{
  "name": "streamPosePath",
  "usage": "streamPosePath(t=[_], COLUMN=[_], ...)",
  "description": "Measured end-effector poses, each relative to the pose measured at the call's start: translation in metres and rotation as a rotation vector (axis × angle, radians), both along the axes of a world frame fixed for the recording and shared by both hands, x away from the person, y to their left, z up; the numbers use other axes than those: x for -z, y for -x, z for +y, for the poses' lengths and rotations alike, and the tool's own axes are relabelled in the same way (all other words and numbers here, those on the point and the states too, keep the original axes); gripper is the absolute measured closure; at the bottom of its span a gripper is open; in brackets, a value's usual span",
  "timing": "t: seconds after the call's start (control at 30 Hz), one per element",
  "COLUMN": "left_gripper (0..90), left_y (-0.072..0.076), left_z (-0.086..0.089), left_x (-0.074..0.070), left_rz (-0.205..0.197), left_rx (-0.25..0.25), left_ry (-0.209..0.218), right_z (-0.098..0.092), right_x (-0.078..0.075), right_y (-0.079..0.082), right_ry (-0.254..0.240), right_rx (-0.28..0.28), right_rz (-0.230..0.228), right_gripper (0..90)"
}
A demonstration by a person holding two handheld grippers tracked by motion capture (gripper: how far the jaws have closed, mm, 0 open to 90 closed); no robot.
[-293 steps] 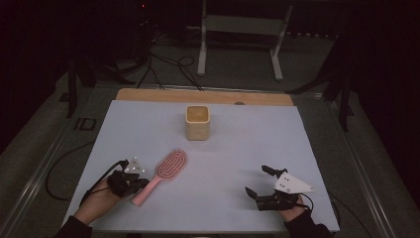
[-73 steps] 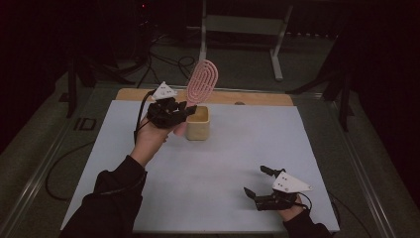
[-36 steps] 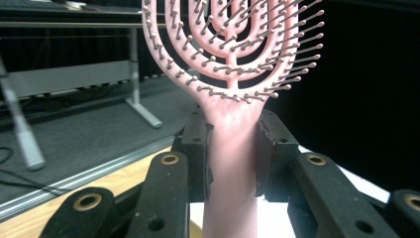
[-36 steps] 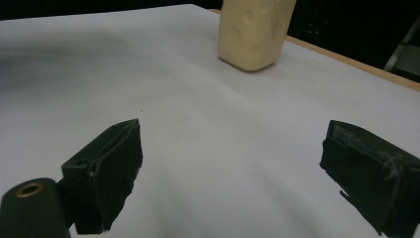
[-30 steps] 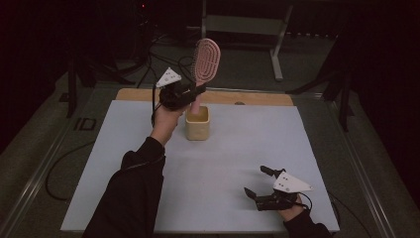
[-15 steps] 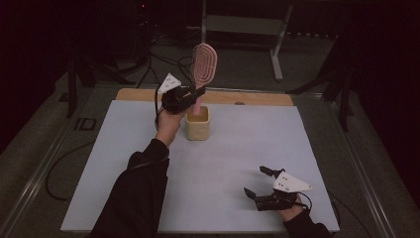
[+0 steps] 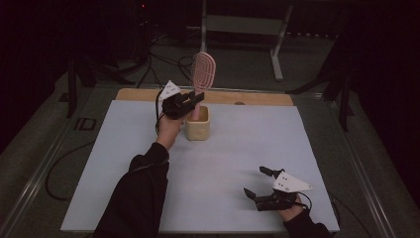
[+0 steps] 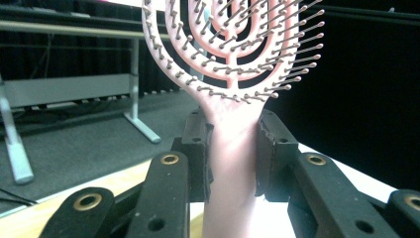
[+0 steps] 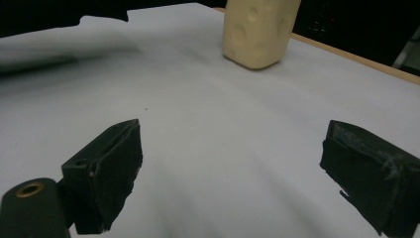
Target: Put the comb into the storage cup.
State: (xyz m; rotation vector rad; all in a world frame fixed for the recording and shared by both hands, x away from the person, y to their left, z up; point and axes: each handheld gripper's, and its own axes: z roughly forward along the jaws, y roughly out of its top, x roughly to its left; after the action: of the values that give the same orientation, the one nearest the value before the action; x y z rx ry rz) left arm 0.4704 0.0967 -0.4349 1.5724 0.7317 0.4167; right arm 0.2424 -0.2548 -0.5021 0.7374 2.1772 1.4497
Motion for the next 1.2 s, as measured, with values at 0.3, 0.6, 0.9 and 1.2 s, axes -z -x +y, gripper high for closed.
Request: streamPosePath(t=[0.3,0.6,0.9,1.2], left_gripper=[70.1,69.9,69.0,22.1], left_y=[0.003,0.006,0.003,0.007], left_z=[-0.002,-0.005,-0.009,0.005], left_x=[0.012,0.019,0.023,0.013], left_rz=[0.029,0.046,0.078,0.069], left_rx=[-0.018,-0.018,-0.017,0.058], left_ry=[-0.058,-0.129,-0.203,-0.161], right_z=[0.001,0.001,0.001,0.0], right_x=[0.001,0.001,0.001,0.001], right_y=[0.0,0.0,0.0,0.0], right_ry=[0.0,0.006,0.009,0.004], right_rx=[-0.001,-0.006,-0.005,-0.004], right_rz=[0.002,0.001,0.004,0.001], right_gripper=[8.8,8.8,8.8,8.8])
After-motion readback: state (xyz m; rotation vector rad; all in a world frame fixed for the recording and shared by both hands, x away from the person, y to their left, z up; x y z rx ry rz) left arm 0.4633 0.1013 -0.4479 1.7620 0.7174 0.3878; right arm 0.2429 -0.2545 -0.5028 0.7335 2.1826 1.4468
